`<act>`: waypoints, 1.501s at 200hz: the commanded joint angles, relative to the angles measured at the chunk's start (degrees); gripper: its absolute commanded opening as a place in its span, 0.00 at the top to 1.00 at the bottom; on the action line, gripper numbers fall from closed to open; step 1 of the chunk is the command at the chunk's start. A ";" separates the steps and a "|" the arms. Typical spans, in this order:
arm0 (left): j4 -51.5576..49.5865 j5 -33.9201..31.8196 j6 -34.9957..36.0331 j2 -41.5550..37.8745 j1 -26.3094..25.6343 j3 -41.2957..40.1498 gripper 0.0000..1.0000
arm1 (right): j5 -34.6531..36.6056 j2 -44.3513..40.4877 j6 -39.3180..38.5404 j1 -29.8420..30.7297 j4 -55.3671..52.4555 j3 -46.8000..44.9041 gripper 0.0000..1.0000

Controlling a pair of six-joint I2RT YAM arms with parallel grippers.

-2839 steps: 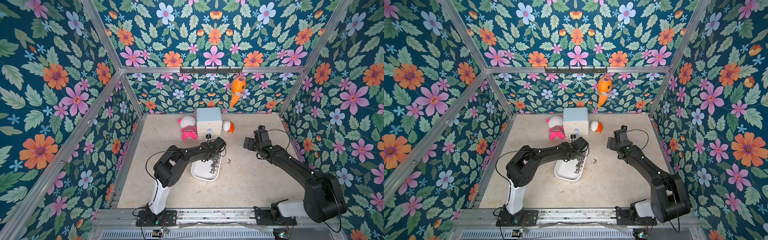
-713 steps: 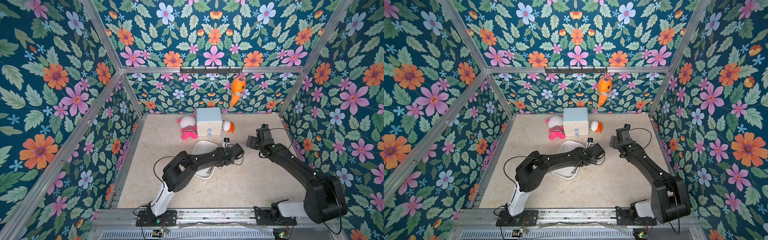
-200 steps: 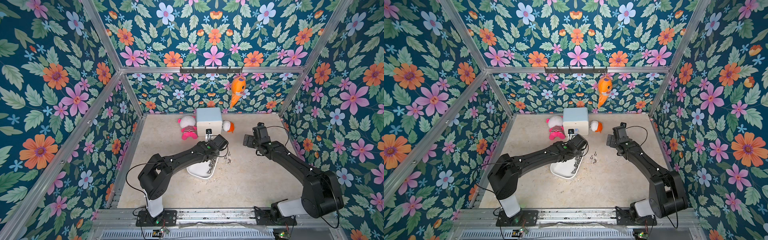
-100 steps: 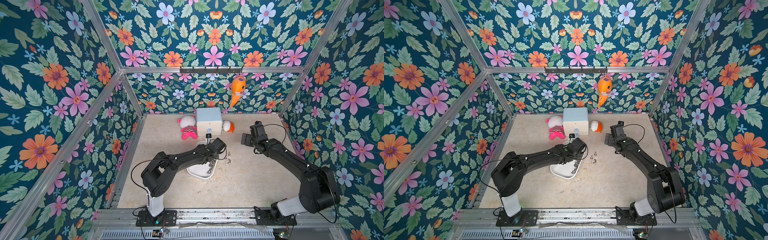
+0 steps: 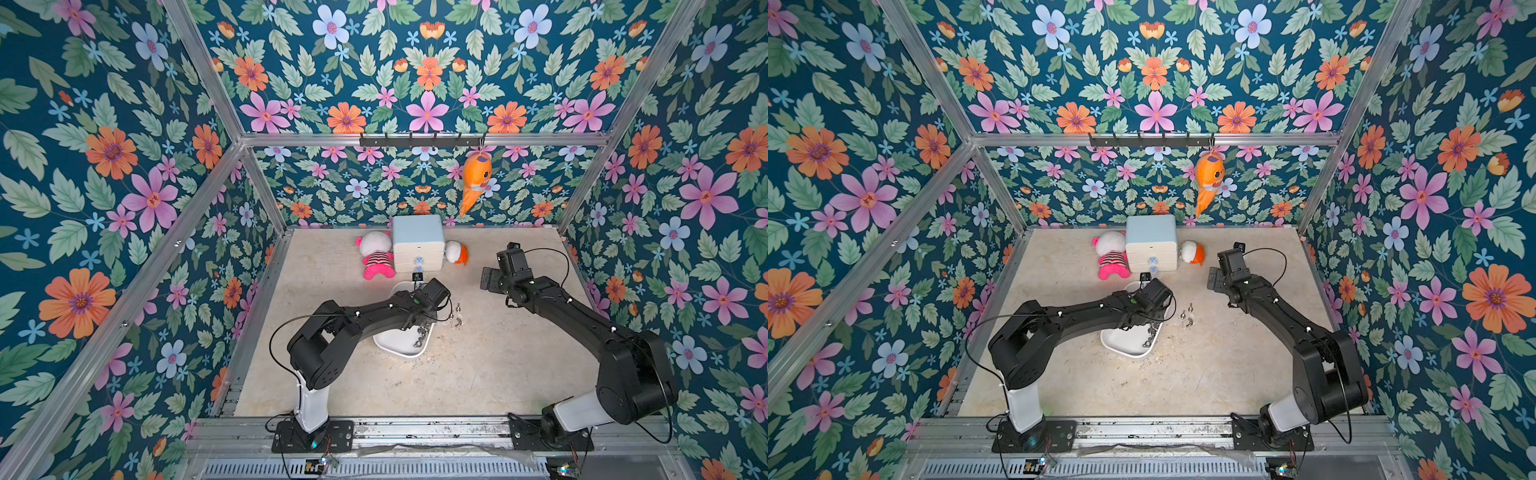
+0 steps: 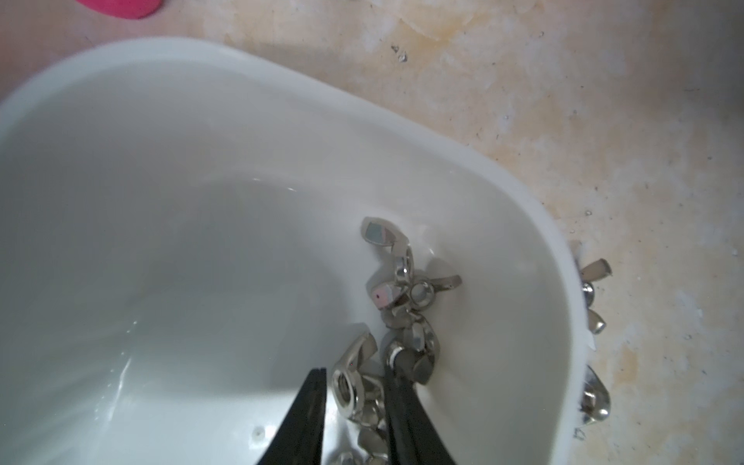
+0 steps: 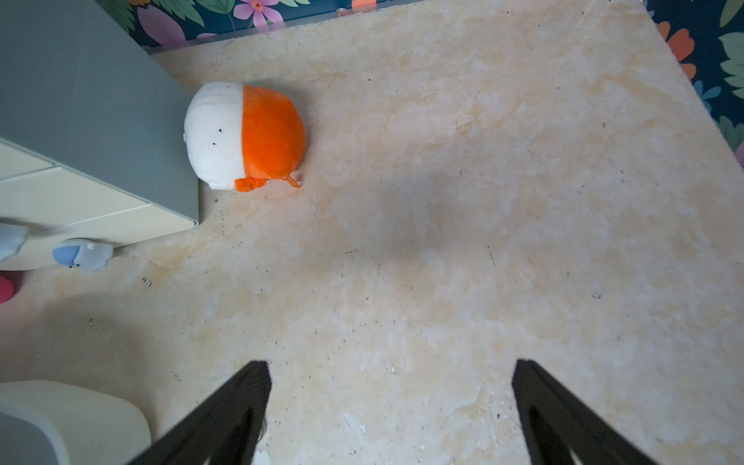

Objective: Take out the wing nut from the storage box
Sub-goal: Pick up the wing nut from the storage box.

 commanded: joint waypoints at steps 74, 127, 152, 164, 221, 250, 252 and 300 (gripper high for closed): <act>-0.97 -1.93 -0.71 2.78 0.07 0.24 0.72 | 0.93 -0.41 0.46 0.01 0.21 -0.54 0.01; -0.07 -0.97 -1.04 3.66 0.07 -0.09 0.77 | 0.95 -0.75 0.53 0.02 0.06 -0.54 0.01; 0.02 -1.22 -1.28 3.57 0.06 -0.24 0.82 | 1.16 -0.85 0.51 0.05 -0.11 -0.54 0.01; -0.07 -1.29 -1.28 3.44 0.09 -0.19 0.83 | 1.16 -0.85 0.51 0.02 -0.14 -0.54 0.01; -0.95 -3.05 -1.30 2.48 0.09 0.00 0.90 | 0.90 -0.77 0.58 0.04 0.04 -0.54 0.01; -1.47 -3.60 -1.18 2.25 0.04 0.32 0.92 | 0.85 -0.83 0.58 0.02 0.04 -0.54 0.01; -1.48 -3.66 -1.14 2.25 0.01 0.37 0.92 | 0.85 -0.85 0.58 0.04 0.04 -0.54 0.01; -2.83 -5.66 -0.76 0.31 0.09 1.14 0.95 | 0.81 -0.94 0.54 0.00 0.04 -0.27 0.01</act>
